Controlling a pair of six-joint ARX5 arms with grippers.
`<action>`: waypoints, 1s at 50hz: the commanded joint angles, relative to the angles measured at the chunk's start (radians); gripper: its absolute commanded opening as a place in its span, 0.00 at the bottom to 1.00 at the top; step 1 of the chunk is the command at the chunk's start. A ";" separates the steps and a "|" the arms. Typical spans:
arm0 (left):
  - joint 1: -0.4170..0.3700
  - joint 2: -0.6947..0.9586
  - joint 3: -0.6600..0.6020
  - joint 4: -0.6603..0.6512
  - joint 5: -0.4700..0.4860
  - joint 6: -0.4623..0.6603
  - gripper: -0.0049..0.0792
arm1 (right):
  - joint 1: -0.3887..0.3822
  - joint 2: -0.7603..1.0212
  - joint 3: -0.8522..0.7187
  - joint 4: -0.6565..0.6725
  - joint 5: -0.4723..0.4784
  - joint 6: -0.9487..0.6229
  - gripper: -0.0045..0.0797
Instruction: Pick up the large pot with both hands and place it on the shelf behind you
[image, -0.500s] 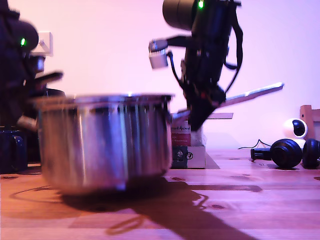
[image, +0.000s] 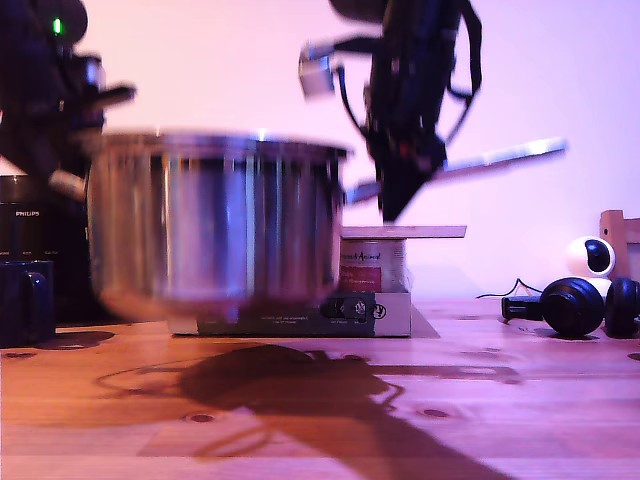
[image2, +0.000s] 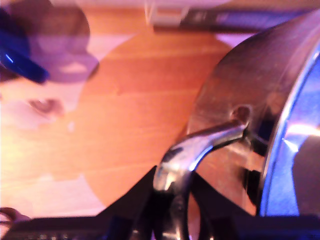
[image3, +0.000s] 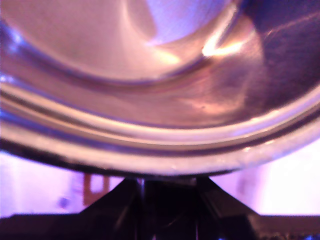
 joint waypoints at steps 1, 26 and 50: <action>-0.049 -0.026 0.038 -0.025 0.039 0.064 0.03 | 0.000 -0.027 0.100 0.059 -0.003 0.030 0.04; -0.070 -0.026 0.229 -0.045 0.015 0.064 0.03 | 0.000 -0.027 0.250 0.061 -0.003 0.027 0.04; -0.071 -0.025 0.259 0.089 -0.014 0.064 0.03 | -0.024 -0.027 0.255 0.195 0.016 0.019 0.04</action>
